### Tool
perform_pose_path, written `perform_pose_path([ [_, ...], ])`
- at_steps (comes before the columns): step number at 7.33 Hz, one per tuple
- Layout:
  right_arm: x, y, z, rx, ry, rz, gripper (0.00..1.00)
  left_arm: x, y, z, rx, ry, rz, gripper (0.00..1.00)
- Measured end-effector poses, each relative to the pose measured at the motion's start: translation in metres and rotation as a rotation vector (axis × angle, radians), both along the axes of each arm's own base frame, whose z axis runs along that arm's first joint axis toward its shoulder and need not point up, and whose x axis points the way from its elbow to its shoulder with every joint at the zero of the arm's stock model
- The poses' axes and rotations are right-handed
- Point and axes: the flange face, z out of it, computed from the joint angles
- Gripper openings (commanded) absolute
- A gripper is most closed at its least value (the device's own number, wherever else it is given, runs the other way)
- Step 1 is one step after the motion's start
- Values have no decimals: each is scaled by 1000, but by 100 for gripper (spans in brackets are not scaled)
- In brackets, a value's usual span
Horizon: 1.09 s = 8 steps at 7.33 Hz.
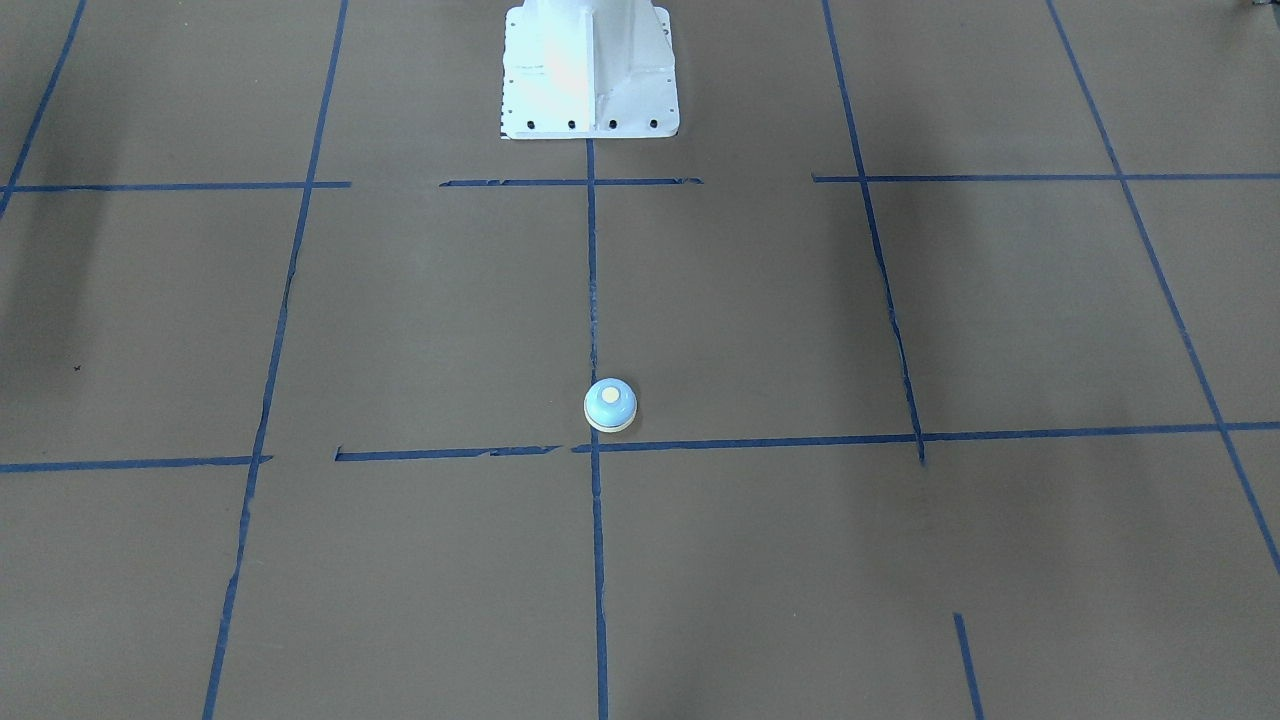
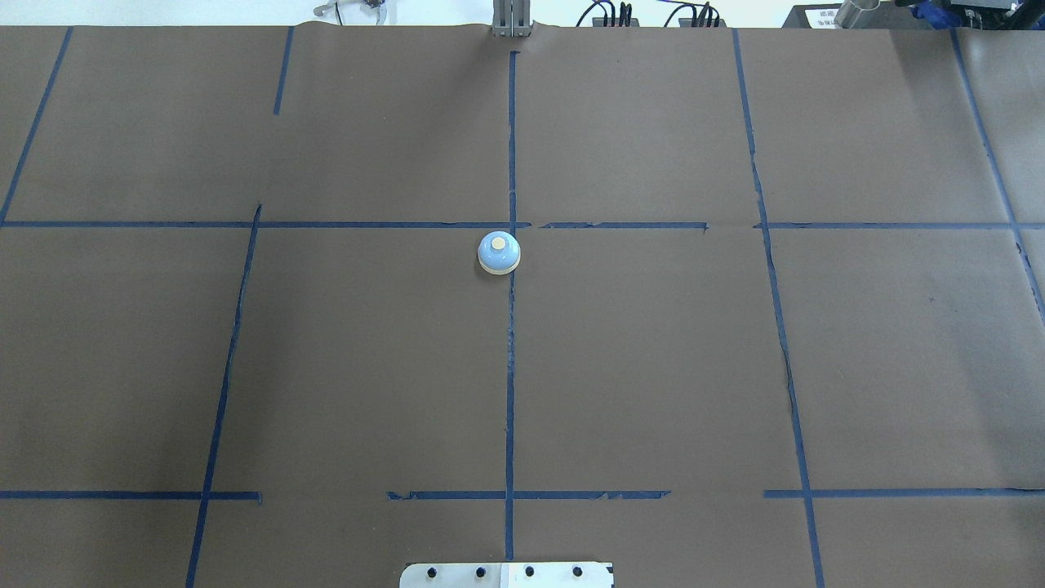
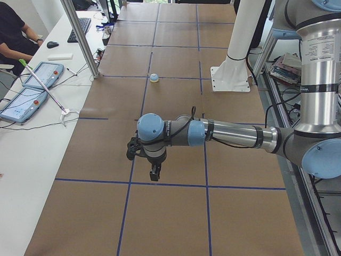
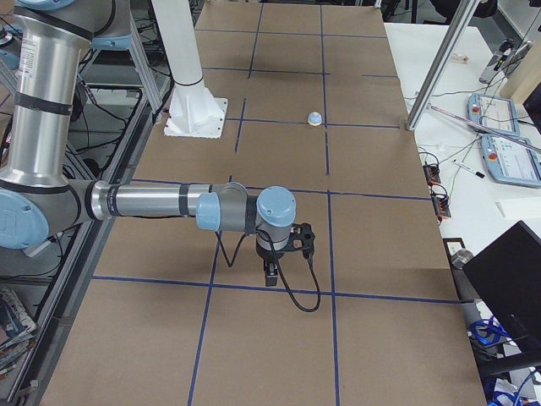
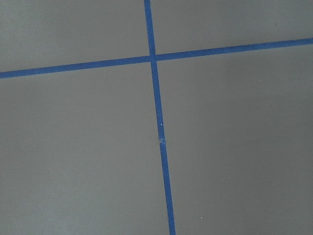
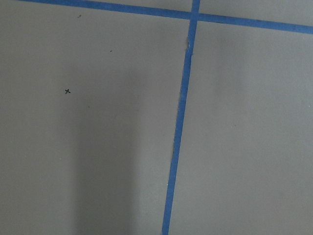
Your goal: Place and press bell with both arms
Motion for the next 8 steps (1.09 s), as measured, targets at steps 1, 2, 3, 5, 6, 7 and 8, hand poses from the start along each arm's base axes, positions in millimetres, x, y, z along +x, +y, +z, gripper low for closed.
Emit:
perform_pose_path([
  [1,-1,0,0,1,-1,-1,100,0,0,-1,1,0,0,100],
  [2,-1,-1,-1,2,-2,-2,100,0,0,-1,1,0,1,100],
  [3,-1,-1,-1,3,-3,-2,100,0,1,0,0,0,1,100],
  [5,-1,-1,-1,9,-4,-6,100,1,4,2,-5,-2,2,100],
  [6,-1,-1,-2,10,-5,-6,100,1,4,2,-5,-3,3,100],
  [7,-1,-1,-2,7,-6,-4,100,1,5,3,-6,-3,3,100],
  [8,-1,0,-1,3,-7,-2,100,2,5,3,-6,-4,4,100],
])
